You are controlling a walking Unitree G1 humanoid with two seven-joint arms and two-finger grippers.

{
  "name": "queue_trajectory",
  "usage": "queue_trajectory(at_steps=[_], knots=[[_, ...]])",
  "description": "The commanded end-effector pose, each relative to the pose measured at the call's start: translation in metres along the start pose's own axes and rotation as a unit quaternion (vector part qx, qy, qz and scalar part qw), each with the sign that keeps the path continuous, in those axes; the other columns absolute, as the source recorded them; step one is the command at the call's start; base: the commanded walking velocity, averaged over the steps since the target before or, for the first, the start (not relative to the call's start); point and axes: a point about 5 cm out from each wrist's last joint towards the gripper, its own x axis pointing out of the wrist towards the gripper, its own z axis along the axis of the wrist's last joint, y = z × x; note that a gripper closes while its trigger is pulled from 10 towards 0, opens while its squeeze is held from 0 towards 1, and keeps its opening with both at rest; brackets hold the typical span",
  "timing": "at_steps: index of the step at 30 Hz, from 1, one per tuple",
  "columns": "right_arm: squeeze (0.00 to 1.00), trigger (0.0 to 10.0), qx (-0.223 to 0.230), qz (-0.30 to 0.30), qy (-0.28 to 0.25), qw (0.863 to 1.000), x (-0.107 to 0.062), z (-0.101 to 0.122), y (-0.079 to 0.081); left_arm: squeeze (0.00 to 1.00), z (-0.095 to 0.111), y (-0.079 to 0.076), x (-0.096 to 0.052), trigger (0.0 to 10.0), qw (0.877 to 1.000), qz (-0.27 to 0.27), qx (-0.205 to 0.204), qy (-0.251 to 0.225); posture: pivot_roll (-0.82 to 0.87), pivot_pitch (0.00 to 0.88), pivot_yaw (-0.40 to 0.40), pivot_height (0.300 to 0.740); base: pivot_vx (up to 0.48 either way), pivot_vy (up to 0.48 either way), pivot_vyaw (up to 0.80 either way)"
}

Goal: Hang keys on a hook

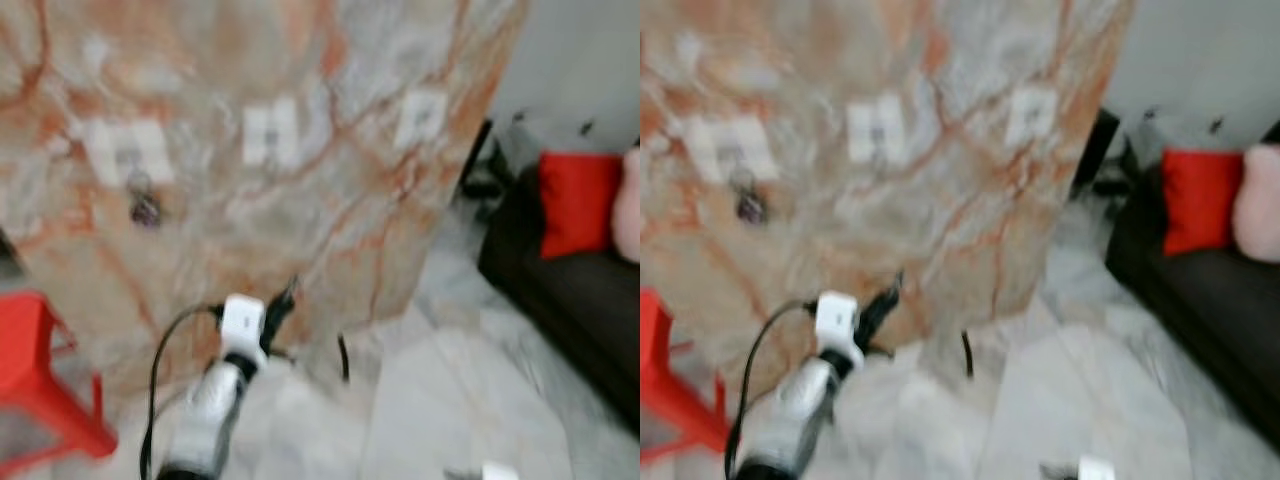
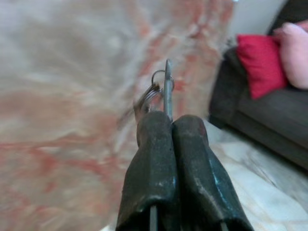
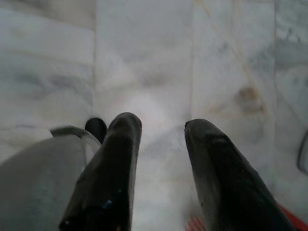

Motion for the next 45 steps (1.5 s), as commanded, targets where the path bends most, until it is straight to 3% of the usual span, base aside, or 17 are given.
queue_trajectory(at_steps=[1,10,22,33,38,45], knots=[[0.0,10.0,0.002,-0.002,0.0,1.0,0.0,0.0,0.0,0.0,0.002,-0.005,0.001,10.0,1.0,-0.013,0.004,-0.002,-0.01,0.0,-0.063,0.74,0.0,0.0,0.0],[0.0,10.0,0.001,-0.003,-0.001,1.0,0.0,0.0,-0.001,0.0,0.008,-0.01,0.003,10.0,0.999,-0.026,0.017,-0.013,-0.01,0.0,-0.067,0.74,0.0,0.0,0.0],[0.0,10.0,0.0,-0.002,-0.002,1.0,0.0,0.001,-0.001,0.0,0.028,-0.026,0.01,10.0,0.991,-0.078,0.104,-0.04,-0.01,0.0,-0.069,0.74,0.0,0.0,0.0],[0.0,10.0,0.003,-0.001,-0.001,1.0,0.0,0.001,-0.001,0.0,0.038,-0.032,0.007,10.0,0.989,-0.095,0.105,-0.049,-0.01,0.0,-0.066,0.74,0.0,0.0,-0.4],[0.0,10.0,0.0,0.0,-0.001,1.0,0.0,0.001,-0.001,0.0,0.029,-0.017,0.008,10.0,0.997,-0.036,0.064,-0.026,-0.01,0.0,-0.066,0.74,0.0,0.0,-0.76],[0.0,10.0,0.0,-0.004,-0.001,1.0,0.0,0.001,-0.002,0.0,0.019,0.034,-0.007,10.0,0.994,0.11,0.001,-0.003,-0.01,0.0,-0.066,0.74,0.0,0.0,-0.76]])
